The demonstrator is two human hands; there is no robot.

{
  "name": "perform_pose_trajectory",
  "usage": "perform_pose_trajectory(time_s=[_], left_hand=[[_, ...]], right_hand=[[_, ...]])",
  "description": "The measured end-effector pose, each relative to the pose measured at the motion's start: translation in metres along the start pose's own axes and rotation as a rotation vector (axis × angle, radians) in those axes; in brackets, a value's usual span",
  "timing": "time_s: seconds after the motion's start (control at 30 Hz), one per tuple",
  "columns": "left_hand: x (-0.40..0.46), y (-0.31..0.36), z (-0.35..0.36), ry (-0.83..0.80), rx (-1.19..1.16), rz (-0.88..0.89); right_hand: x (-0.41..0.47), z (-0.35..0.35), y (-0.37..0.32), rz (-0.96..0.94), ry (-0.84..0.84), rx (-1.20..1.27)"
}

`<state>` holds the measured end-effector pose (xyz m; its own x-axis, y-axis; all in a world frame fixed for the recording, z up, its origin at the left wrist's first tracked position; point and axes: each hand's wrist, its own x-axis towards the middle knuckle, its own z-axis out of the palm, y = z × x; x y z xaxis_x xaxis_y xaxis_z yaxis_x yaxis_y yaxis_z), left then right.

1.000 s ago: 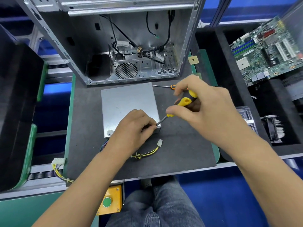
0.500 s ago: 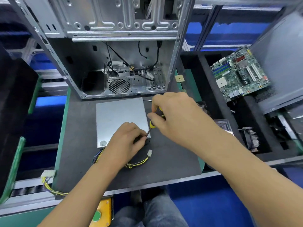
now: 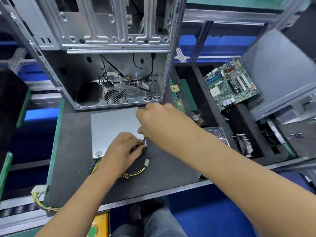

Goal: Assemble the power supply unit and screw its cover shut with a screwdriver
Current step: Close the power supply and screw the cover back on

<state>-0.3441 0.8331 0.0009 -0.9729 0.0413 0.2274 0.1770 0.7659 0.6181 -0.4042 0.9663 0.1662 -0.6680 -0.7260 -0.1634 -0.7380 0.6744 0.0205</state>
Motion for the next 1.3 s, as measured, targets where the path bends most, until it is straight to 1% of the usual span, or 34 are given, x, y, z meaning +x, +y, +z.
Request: perform_pose_trajectory(time_s=[0.1,0.17,0.23,0.3,0.33,0.4,0.5,0.53,0.57,0.63,0.7,0.8,0.87,0.93,1.0,1.03,1.17,1.23,1.3], left_hand=[[0.004,0.004,-0.001,0.007,-0.055,-0.082],[0.004,0.004,-0.001,0.008,-0.062,-0.065],[0.002,0.003,0.000,0.019,-0.055,-0.016],[0.000,0.001,0.001,0.034,-0.049,0.011],[0.000,0.000,0.001,0.035,-0.044,0.017],[0.000,-0.002,0.001,0.021,-0.052,-0.007],[0.001,-0.006,-0.004,0.013,-0.146,-0.166],[0.002,-0.008,-0.006,0.010,-0.184,-0.204],[0.001,-0.010,-0.009,0.014,-0.210,-0.225],[-0.002,-0.011,-0.014,0.012,-0.225,-0.207],[-0.007,-0.014,-0.018,0.017,-0.185,-0.156],[-0.012,-0.020,-0.017,0.052,-0.022,-0.012],[-0.013,-0.021,-0.015,0.128,0.065,0.066],[-0.012,-0.018,-0.011,0.189,0.088,0.097],[-0.009,-0.010,-0.005,0.181,0.100,0.097],[-0.008,-0.007,-0.003,0.172,0.100,0.084],[-0.003,-0.004,0.001,0.173,0.075,0.012],[-0.003,-0.004,0.001,0.152,0.060,-0.008],[-0.002,-0.005,0.001,0.134,0.043,-0.023]], right_hand=[[0.006,0.005,-0.003,0.095,0.020,-0.050],[0.007,0.005,0.002,0.151,-0.048,0.014],[0.007,0.001,0.008,0.073,-0.131,0.079],[0.008,-0.004,0.011,-0.035,-0.166,0.066],[0.009,-0.005,0.010,-0.063,-0.157,0.030],[0.014,-0.004,0.005,-0.109,-0.084,-0.075],[0.020,-0.001,-0.007,-0.074,0.026,-0.201],[0.021,0.000,-0.008,-0.046,0.026,-0.196],[0.023,0.000,-0.008,-0.025,-0.013,-0.159],[0.024,-0.001,-0.003,-0.032,-0.144,-0.064],[0.025,-0.006,0.003,-0.120,-0.206,-0.110],[0.022,-0.007,0.006,-0.194,-0.149,-0.277],[0.017,-0.003,0.001,-0.140,-0.071,-0.295],[0.013,0.006,-0.004,0.001,0.025,-0.244],[0.011,0.013,-0.002,0.121,0.075,-0.193],[0.010,0.016,0.002,0.126,0.078,-0.174],[0.002,0.013,0.007,-0.011,-0.036,0.009],[0.000,0.012,0.007,-0.014,-0.098,-0.062],[-0.001,0.011,0.008,0.045,-0.131,-0.191]])
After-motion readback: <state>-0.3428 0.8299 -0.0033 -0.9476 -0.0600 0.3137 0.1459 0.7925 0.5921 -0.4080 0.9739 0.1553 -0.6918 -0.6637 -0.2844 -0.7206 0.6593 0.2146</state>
